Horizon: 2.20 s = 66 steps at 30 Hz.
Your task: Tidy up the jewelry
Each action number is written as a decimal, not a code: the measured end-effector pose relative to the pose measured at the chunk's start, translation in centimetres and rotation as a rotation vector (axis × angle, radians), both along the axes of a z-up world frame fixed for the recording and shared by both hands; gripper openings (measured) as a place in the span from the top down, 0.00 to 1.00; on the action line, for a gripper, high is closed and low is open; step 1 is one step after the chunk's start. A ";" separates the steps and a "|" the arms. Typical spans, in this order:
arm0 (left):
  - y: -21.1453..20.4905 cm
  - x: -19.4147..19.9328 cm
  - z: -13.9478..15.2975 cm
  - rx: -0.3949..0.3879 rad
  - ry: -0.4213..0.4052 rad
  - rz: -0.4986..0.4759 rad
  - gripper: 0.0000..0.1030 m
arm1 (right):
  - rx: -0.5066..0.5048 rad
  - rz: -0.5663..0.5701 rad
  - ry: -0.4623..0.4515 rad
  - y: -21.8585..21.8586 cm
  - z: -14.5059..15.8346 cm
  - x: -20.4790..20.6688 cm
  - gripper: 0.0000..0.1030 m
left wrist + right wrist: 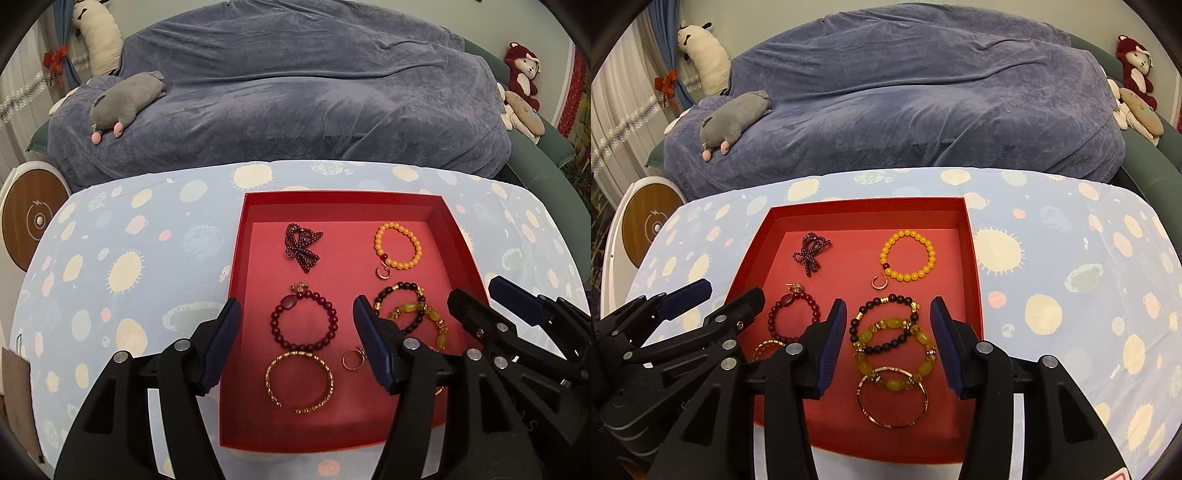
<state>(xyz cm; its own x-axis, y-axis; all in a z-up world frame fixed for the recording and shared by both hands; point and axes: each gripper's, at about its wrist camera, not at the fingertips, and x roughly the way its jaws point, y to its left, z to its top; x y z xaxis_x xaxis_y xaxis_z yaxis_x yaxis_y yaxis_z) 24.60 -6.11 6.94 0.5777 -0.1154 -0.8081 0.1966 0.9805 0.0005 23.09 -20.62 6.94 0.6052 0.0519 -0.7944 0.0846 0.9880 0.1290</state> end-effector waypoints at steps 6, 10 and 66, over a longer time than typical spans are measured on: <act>0.3 -3.2 0.5 0.004 -0.003 -0.007 0.36 | -0.015 -0.021 0.009 0.2 0.5 -3.3 0.53; 0.8 -5.1 0.7 -0.003 0.007 0.003 0.34 | -0.034 -0.028 0.013 0.6 0.5 -5.4 0.52; 4.1 -16.7 -0.9 0.075 0.007 0.091 0.07 | -0.076 -0.076 0.046 1.8 -0.9 -17.7 0.12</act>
<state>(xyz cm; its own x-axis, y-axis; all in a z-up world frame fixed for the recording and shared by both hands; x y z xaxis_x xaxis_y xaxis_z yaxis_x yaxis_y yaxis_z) 7.88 -1.99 6.08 0.5769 -0.0015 -0.8168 0.1070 0.9915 0.0738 5.43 -18.81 6.02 0.5681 -0.0543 -0.8212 0.1636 0.9854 0.0481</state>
